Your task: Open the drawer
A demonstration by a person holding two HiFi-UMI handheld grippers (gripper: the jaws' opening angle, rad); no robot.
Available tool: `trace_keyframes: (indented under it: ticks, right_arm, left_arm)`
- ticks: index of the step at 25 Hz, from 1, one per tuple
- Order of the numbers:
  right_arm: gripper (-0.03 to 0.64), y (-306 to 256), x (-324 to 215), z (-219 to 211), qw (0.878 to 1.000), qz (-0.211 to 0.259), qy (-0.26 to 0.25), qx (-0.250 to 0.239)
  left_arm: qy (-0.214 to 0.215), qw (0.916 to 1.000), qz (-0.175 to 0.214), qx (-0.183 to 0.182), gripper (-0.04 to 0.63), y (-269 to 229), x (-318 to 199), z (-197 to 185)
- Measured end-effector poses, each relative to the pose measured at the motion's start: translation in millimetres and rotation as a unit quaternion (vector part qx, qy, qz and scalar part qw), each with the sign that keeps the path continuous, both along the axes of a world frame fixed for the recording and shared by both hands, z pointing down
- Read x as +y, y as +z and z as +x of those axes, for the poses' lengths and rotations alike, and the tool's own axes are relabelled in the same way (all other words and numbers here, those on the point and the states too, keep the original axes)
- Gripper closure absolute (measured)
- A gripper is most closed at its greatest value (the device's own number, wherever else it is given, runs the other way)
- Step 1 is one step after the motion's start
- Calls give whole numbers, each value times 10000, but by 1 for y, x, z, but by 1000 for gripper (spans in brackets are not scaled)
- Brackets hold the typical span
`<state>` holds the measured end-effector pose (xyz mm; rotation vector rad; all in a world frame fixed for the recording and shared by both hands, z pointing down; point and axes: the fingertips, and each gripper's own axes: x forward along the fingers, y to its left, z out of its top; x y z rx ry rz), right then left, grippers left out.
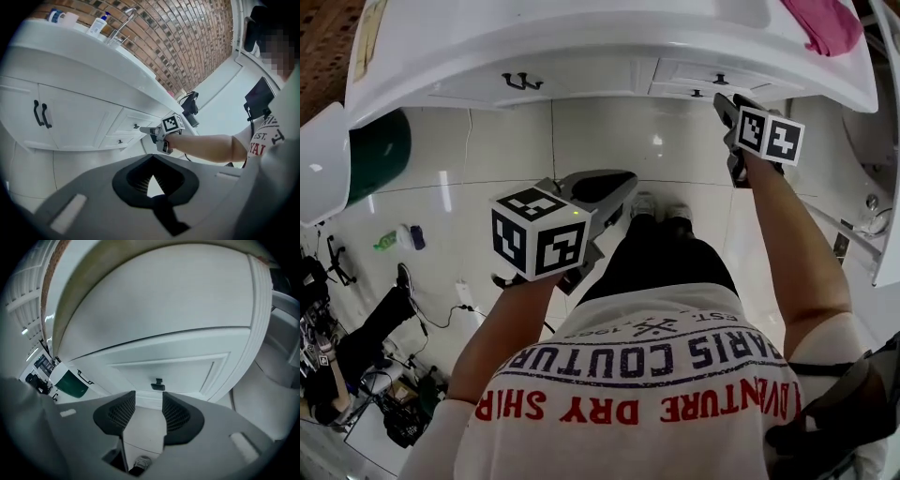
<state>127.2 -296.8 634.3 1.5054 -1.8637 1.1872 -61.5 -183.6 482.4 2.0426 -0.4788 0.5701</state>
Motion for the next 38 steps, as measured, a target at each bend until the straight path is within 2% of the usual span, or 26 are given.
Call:
trace_keyframes:
  ticks: [6,10,16,22,31,38]
  right_arm:
    - [430,18,-24,5,9998,-89,157,108]
    - [430,26,-33,5,9989,-237,410,-33]
    - [477,31,-36,11,9968,-362,706,44]
    - [479,34,-36,10,9968,-414,677,-33]
    - [483,35,-33,9,9973,-371,619,159]
    - [483,33,-13,5,9976,-452,487,185]
  left_arm:
    - [37,9999,-94,0,601,7,-5,3]
    - [22,9999,-142,-26,601,7,-5,1]
    - [-24,9997,-234,-66,601,10,-2,-6]
    - [0,9997,-220,-40,601,11,0,-2]
    - [99,9995,-289,-25,601,15,13,2]
    - [74,9996,-258,-33,601,11,13,-1]
